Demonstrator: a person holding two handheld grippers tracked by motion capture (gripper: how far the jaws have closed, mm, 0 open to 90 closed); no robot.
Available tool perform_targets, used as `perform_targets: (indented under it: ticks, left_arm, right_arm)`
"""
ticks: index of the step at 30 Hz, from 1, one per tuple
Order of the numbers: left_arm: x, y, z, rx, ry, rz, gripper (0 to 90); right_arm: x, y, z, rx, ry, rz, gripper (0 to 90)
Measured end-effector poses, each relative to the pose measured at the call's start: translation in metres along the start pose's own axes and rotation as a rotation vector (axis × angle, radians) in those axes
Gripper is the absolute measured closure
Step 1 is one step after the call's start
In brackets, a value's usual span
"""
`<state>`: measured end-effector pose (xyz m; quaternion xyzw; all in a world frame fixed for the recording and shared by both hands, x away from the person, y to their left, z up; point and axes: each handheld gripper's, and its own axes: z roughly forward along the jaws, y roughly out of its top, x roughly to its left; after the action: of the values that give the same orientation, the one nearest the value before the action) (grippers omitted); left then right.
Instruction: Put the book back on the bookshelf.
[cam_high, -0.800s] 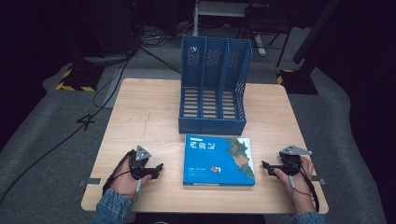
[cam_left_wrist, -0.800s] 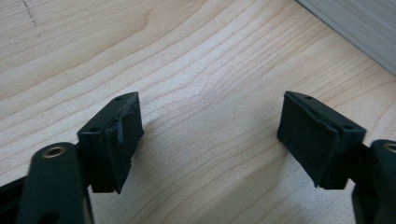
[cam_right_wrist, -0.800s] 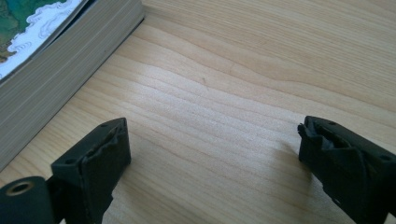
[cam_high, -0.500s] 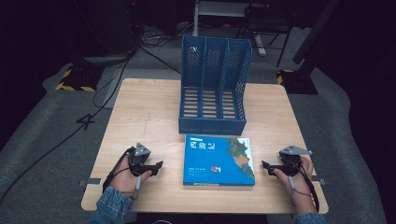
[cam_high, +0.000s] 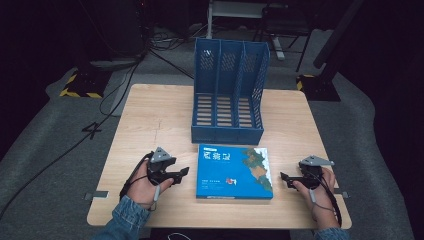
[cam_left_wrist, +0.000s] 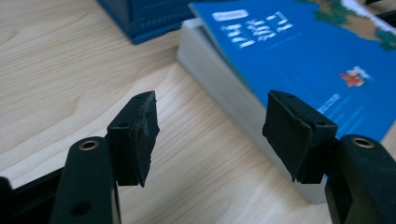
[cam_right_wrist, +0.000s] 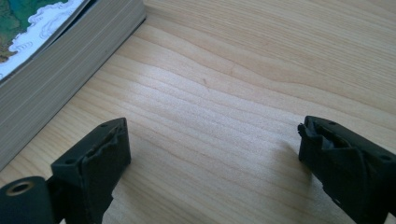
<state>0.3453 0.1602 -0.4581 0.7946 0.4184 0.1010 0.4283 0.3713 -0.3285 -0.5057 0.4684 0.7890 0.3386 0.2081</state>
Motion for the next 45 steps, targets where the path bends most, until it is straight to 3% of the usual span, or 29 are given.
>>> perform_targets:
  ticks: [7, 15, 17, 22, 25, 27, 29, 32, 37, 42, 45]
  left_arm:
    - [-0.013, 0.007, 0.010, -0.004, -0.066, 0.018, 35.7]
    - [-0.025, 0.010, 0.029, 0.020, -0.101, 0.057, 34.6]
    - [-0.024, 0.010, 0.034, 0.028, -0.119, 0.037, 34.1]
    - [-0.023, 0.008, 0.044, 0.065, -0.067, 0.059, 33.8]
    - [-0.022, 0.007, 0.048, 0.084, -0.056, 0.061, 33.2]
    - [-0.022, 0.006, 0.052, 0.094, -0.068, 0.048, 30.8]
    - [-0.021, 0.003, 0.058, 0.086, -0.104, -0.014, 28.9]
    - [-0.019, 0.002, 0.062, 0.080, -0.120, -0.047, 24.2]
    - [-0.013, -0.006, 0.071, 0.052, -0.177, -0.153, 16.7]
    - [-0.011, -0.008, 0.072, 0.031, -0.182, -0.147, 16.1]
    - [-0.011, -0.009, 0.072, 0.024, -0.180, -0.148, 16.1]
  right_arm:
    - [-0.001, 0.000, 0.000, 0.001, 0.003, -0.002, 8.9]
    - [-0.001, 0.001, 0.001, 0.001, 0.003, -0.002, 8.9]
    - [-0.001, 0.001, 0.000, 0.001, 0.004, -0.003, 8.9]
    - [-0.001, 0.001, 0.001, 0.001, 0.003, -0.002, 8.9]
    - [-0.001, 0.001, 0.001, 0.001, 0.003, -0.003, 8.9]
    - [-0.001, 0.001, 0.001, 0.001, 0.003, -0.003, 9.0]
    - [-0.001, 0.001, 0.000, 0.001, 0.003, -0.003, 8.9]
    - [0.000, 0.000, 0.000, 0.001, 0.001, 0.001, 9.0]
    - [0.000, 0.000, 0.000, 0.000, -0.003, 0.004, 9.2]
    - [0.004, -0.001, -0.003, -0.010, -0.011, 0.013, 17.2]
    - [0.012, 0.002, -0.009, 0.021, 0.023, -0.013, 22.1]
